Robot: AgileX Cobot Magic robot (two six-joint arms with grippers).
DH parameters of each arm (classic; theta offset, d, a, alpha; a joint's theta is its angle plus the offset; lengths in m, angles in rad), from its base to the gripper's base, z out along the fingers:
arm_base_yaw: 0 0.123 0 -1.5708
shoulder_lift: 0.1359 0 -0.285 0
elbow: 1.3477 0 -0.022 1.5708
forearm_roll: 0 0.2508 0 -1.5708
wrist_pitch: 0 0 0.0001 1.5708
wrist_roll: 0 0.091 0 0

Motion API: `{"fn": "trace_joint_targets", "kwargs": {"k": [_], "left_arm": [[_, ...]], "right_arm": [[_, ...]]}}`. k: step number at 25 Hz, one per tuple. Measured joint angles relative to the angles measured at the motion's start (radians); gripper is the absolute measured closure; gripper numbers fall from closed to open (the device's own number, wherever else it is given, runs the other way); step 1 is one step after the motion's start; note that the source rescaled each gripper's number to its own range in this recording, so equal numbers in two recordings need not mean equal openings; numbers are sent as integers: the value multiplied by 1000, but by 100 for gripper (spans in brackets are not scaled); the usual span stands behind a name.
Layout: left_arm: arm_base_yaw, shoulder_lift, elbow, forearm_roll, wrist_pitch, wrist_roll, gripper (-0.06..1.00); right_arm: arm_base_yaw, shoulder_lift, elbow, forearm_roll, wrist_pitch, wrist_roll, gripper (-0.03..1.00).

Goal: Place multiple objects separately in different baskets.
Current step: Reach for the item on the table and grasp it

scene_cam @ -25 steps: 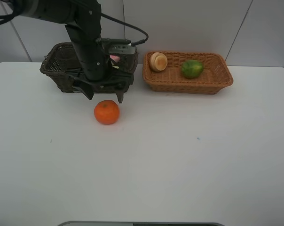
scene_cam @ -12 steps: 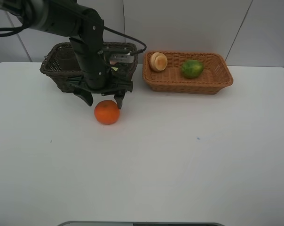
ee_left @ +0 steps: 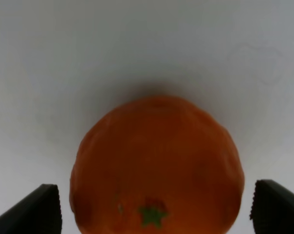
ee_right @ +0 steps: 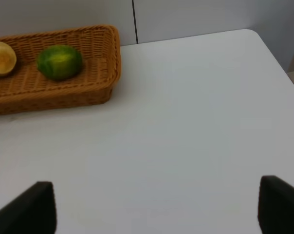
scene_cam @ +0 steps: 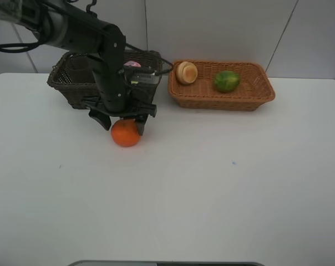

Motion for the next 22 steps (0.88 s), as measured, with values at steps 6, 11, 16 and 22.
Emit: {"fn": "trace_joint_targets", "kwargs": {"k": [6, 11, 16, 22], "left_arm": [[0, 35, 0, -2, -22, 3, -6], [0, 56, 0, -2, -34, 5, -6], [0, 57, 0, -4, -46, 6, -5], [0, 57, 0, -4, -46, 6, 2]], "right_arm": [[0, 0, 0, 0, 0, 0, 22], [0, 0, 0, 0, 0, 0, 22], [0, 0, 0, 0, 0, 0, 22], [0, 0, 0, 0, 0, 0, 22]]}}
